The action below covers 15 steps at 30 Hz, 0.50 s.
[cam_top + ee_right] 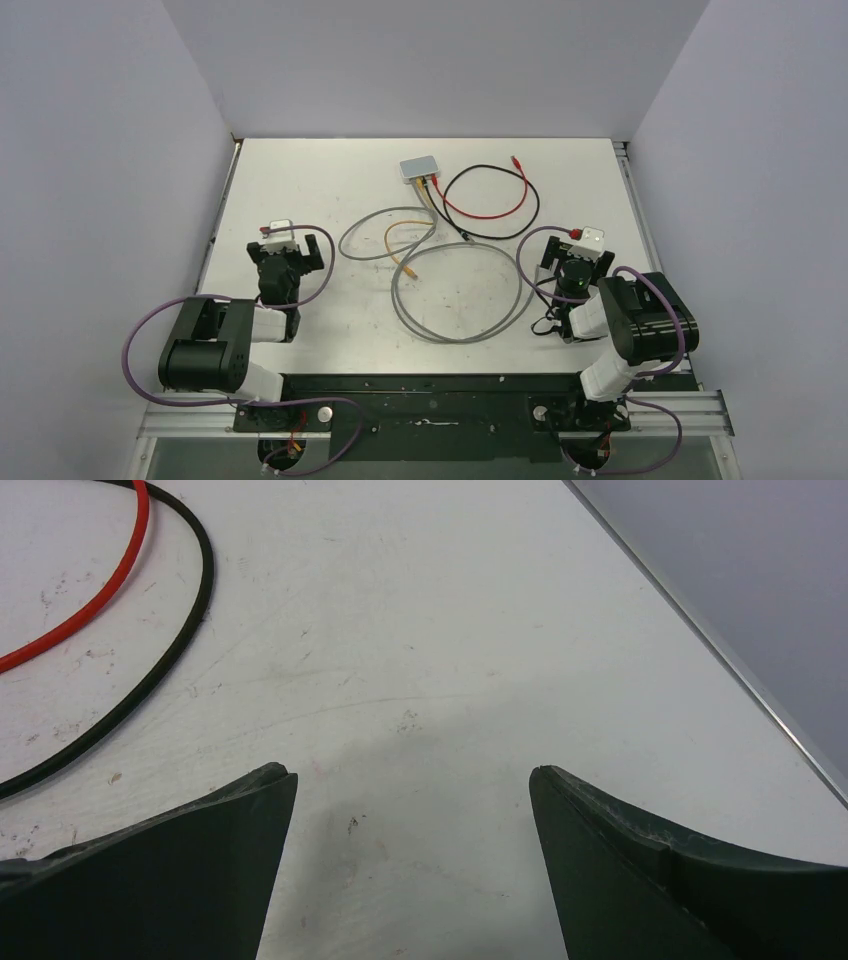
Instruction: Pull the plug from the switch port
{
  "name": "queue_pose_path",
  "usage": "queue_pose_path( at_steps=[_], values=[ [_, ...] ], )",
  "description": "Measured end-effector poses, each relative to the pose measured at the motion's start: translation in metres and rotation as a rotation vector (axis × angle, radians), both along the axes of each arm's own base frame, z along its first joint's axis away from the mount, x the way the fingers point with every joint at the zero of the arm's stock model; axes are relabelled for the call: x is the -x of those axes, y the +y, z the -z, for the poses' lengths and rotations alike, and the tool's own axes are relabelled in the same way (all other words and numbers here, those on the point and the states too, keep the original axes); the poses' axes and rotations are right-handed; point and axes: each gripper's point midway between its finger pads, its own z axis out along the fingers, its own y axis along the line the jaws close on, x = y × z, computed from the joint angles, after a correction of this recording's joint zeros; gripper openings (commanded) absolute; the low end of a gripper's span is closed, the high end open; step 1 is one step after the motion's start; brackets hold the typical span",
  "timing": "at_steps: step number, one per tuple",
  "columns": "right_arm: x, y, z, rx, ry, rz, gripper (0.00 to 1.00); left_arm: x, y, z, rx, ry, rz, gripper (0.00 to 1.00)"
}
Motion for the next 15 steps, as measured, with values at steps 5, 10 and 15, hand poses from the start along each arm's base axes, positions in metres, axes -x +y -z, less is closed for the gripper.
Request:
queue_pose_path(
  at_steps=[5,10,15],
  values=[
    [0.0,0.0,0.0,0.0,0.0,0.0,0.9,-0.0002,-0.0018,0.0003,0.002,0.001,0.012,0.96],
    [0.0,0.0,0.0,0.0,0.0,0.0,0.9,-0.0003,-0.0021,0.0003,0.003,0.001,0.014,0.96],
    [0.0001,0.0021,0.0,0.004,0.001,-0.003,0.9,-0.0003,-0.0025,0.0005,0.003,0.002,0.016,0.96]
  ],
)
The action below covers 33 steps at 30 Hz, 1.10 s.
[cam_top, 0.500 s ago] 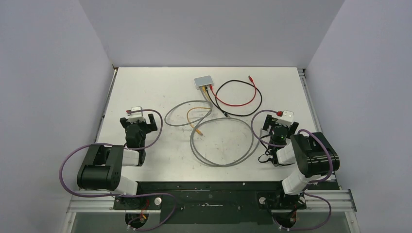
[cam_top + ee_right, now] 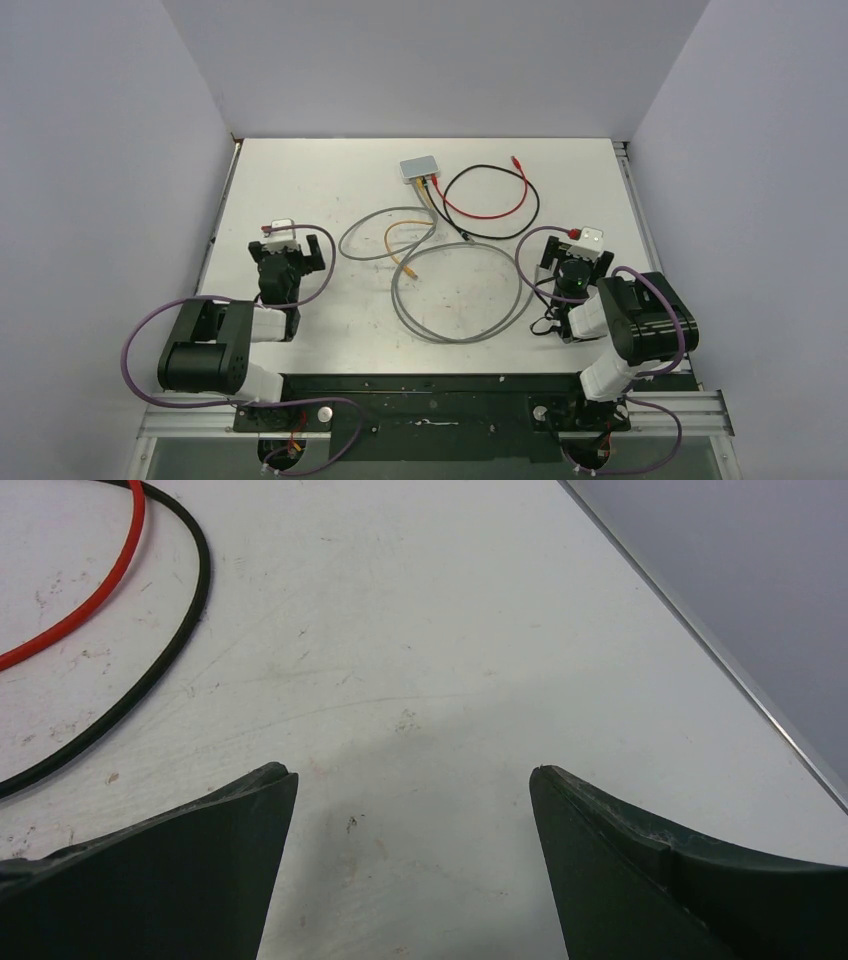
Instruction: Pull the plug from the switch port
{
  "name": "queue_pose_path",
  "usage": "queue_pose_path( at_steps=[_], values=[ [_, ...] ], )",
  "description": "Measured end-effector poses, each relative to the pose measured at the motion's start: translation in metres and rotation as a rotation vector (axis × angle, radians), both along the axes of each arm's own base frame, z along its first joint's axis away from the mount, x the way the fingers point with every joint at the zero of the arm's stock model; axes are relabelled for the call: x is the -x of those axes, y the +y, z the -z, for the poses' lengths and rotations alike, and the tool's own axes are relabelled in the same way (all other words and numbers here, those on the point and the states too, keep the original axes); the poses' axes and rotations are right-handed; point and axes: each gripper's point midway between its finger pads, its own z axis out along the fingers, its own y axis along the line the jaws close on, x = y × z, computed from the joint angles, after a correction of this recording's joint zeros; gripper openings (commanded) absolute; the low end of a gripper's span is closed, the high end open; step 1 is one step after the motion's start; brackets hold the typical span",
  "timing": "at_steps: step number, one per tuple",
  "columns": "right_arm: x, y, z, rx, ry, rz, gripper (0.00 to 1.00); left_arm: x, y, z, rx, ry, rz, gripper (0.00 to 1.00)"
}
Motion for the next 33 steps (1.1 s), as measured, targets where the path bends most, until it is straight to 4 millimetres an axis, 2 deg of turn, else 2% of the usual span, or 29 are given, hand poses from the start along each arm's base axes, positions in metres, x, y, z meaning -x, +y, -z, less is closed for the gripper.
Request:
queue_pose_path(
  at_steps=[3,5,6,9,12,14,17,20,23,27,30,33],
  values=[
    [0.0,0.004,-0.001,0.013,0.0,-0.007,0.9,-0.001,-0.004,0.0,0.0,0.04,0.023,0.96],
    [0.003,0.007,-0.005,0.026,-0.01,-0.01,0.9,-0.009,-0.007,-0.013,0.006,0.057,0.036,0.96],
    [0.006,0.007,-0.009,0.03,-0.017,0.003,0.9,-0.015,-0.008,-0.026,0.016,0.055,0.037,0.96],
    [0.007,0.0,-0.027,0.025,-0.028,0.067,0.9,-0.035,-0.011,-0.082,0.075,-0.001,0.027,0.96],
    [-0.02,-0.003,-0.057,-0.002,-0.032,0.121,0.9,-0.044,-0.008,-0.127,0.17,-0.049,-0.021,0.96],
    [-0.049,0.002,-0.086,-0.031,-0.042,0.129,0.9,-0.043,0.001,-0.139,0.265,-0.033,-0.107,0.96],
    [-0.082,0.016,-0.117,-0.071,-0.042,0.092,0.9,-0.04,0.017,-0.132,0.341,0.042,-0.21,0.96],
    [-0.11,0.031,-0.127,-0.11,0.01,0.048,0.9,-0.037,0.035,-0.111,0.374,0.159,-0.293,0.96],
    [-0.133,0.042,-0.113,-0.139,0.122,0.031,0.9,-0.034,0.038,-0.089,0.395,0.284,-0.322,0.96],
    [-0.153,0.048,-0.079,-0.149,0.311,0.065,0.9,-0.035,0.022,-0.074,0.442,0.41,-0.255,0.96],
    [-0.153,0.053,-0.055,-0.139,0.426,0.078,0.9,-0.039,0.012,-0.066,0.471,0.472,-0.215,0.96],
    [-0.143,0.063,-0.038,-0.167,0.522,0.027,0.9,-0.043,0.005,-0.057,0.498,0.537,-0.196,0.96]
  ],
)
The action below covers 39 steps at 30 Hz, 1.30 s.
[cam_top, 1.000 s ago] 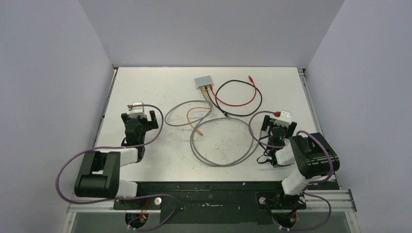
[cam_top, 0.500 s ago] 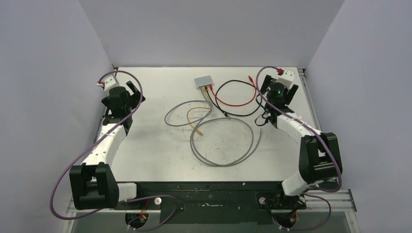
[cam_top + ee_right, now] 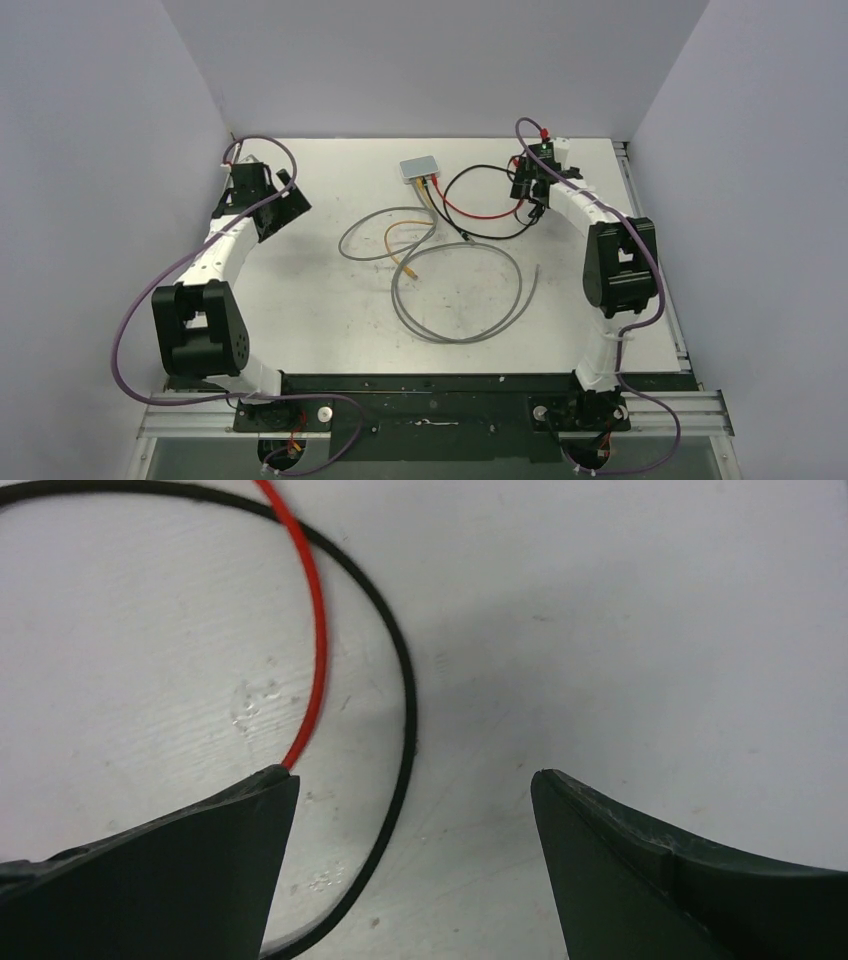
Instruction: Pull the plug from the switch port
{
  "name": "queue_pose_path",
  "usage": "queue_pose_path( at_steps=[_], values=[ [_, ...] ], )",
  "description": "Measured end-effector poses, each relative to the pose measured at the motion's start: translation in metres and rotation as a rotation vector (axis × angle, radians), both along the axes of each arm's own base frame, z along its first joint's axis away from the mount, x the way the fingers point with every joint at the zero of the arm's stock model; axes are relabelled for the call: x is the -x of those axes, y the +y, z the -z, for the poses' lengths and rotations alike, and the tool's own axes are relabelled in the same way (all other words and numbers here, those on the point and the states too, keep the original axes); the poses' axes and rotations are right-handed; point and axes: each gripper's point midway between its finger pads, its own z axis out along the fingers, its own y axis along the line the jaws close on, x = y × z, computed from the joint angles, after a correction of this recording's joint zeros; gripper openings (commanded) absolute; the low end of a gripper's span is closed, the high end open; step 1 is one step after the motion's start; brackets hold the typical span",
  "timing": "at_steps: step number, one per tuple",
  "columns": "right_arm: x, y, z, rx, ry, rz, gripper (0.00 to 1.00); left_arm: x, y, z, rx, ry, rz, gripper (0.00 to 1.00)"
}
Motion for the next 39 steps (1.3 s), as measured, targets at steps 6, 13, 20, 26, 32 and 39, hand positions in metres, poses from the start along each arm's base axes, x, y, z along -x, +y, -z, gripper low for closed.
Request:
queue_pose_path(
  at_steps=[6,13,20,26,32,39],
  values=[
    [-0.012,0.039,0.01,-0.147,0.052,-0.114,0.9,0.004,-0.009,0.018,0.053,0.083,0.021,0.96],
    [-0.04,0.082,0.005,-0.275,0.031,-0.21,0.9,0.008,-0.011,0.019,0.09,0.101,0.025,0.96],
    [-0.079,0.146,-0.008,-0.464,-0.03,-0.347,0.9,0.004,-0.019,0.014,0.127,0.093,0.061,0.96],
    [-0.088,0.206,0.01,-0.584,-0.007,-0.453,0.9,0.004,-0.029,0.016,0.174,0.1,0.1,0.96],
    [-0.087,0.245,0.029,-0.7,0.031,-0.497,0.9,0.003,-0.041,0.012,0.232,0.085,0.131,0.96],
    [-0.107,0.262,0.018,-0.816,-0.036,-0.497,1.0,0.008,-0.051,0.018,0.284,0.097,0.157,0.98]
  ],
)
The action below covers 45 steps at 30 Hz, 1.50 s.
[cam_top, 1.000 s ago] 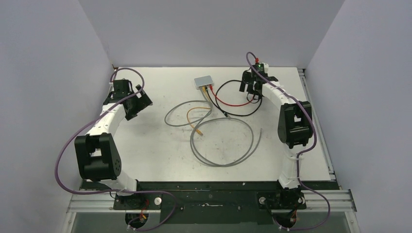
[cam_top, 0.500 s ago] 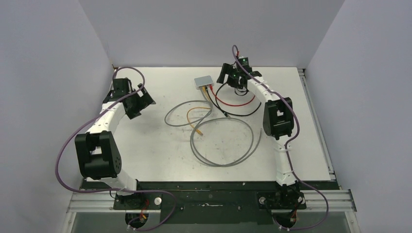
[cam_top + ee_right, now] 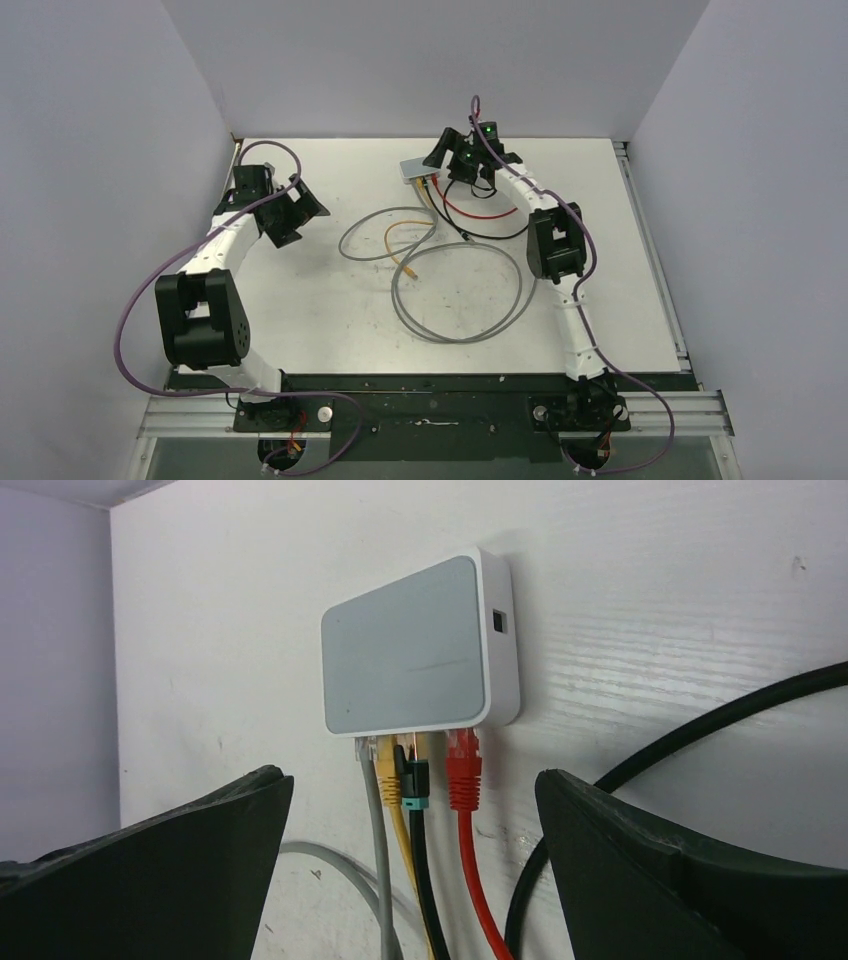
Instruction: Pull the plug from the switch port
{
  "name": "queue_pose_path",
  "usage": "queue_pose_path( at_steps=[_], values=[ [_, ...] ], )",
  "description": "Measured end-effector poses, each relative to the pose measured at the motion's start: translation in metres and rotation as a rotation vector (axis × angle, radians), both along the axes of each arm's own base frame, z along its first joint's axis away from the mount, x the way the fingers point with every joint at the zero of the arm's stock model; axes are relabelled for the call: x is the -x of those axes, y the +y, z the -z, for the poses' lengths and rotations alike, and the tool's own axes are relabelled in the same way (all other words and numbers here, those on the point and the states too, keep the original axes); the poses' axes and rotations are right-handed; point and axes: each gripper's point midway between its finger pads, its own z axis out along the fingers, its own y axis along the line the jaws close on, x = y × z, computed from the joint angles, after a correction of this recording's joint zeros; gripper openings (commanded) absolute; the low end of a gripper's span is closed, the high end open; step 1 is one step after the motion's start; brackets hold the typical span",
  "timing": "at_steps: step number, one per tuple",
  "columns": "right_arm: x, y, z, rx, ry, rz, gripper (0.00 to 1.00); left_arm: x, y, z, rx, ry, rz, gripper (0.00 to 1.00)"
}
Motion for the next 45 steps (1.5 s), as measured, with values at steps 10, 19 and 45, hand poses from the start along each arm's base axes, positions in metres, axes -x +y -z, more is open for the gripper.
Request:
queue_pose_path(
  at_steps=[10,19,45],
  values=[
    [-0.02,0.007,0.009,-0.093,0.007,0.043,0.84,-0.004,-0.01,0.008,0.047,0.02,0.026,0.92],
    [-0.03,0.004,0.018,-0.128,0.027,0.124,0.81,-0.061,-0.049,-0.002,0.065,-0.002,0.12,0.86],
    [-0.039,-0.002,0.022,-0.244,0.043,0.109,0.64,-0.21,-0.191,0.068,0.451,0.028,0.131,0.62]
  ],
)
